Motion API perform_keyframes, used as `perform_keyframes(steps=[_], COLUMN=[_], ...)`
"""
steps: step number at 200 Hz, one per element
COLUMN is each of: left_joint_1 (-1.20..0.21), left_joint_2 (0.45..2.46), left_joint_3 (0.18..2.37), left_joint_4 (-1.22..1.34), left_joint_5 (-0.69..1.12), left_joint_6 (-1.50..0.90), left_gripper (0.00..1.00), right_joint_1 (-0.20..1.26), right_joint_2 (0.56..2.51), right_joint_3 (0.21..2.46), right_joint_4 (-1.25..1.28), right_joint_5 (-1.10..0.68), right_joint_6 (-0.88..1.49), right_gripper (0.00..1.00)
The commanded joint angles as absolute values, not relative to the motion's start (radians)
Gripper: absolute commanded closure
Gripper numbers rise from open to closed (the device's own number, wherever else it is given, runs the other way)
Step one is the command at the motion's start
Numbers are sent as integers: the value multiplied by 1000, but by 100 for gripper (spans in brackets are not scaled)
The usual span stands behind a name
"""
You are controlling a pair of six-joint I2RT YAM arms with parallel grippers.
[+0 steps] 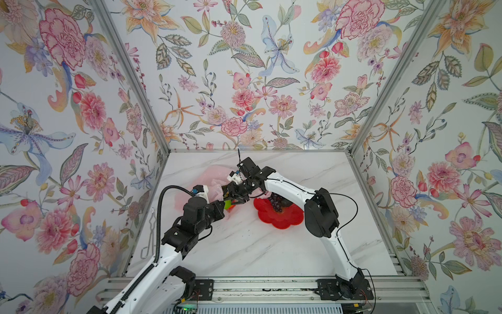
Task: Place the fruits into the plastic bag
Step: Place the fruit in the plastic bag.
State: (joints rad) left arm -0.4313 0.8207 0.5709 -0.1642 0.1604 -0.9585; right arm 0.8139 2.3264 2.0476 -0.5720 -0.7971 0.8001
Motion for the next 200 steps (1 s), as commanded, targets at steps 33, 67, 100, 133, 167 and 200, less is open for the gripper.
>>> perform_keyframes(steps=[33,67,100,133,167,200], left_joint_1=[-439,-439,-441,-441,-440,-440], left_joint_2=[859,877,888,894,899,914], left_joint_3=[593,599,601,601,593,597], left_joint_4=[-138,-114,-104,-102,-94,-92], left_joint_5=[172,173,173,169,166,166], left_joint_6=[-965,-965,-966,-969,-974,-971], left_gripper=[100,100,100,100,100,100], right_joint_1=[820,822,830,829,821,809], right_joint_2=[2387,2462,2546,2566,2558,2523], right_joint_3=[2058,2136,2242,2264,2259,2235], right_joint_4=[-366,-312,-248,-209,-212,-254], right_joint_5=[-851,-849,-881,-893,-904,-891], right_joint_6=[987,1073,1151,1168,1149,1096], right_gripper=[50,47,39,3,1,1])
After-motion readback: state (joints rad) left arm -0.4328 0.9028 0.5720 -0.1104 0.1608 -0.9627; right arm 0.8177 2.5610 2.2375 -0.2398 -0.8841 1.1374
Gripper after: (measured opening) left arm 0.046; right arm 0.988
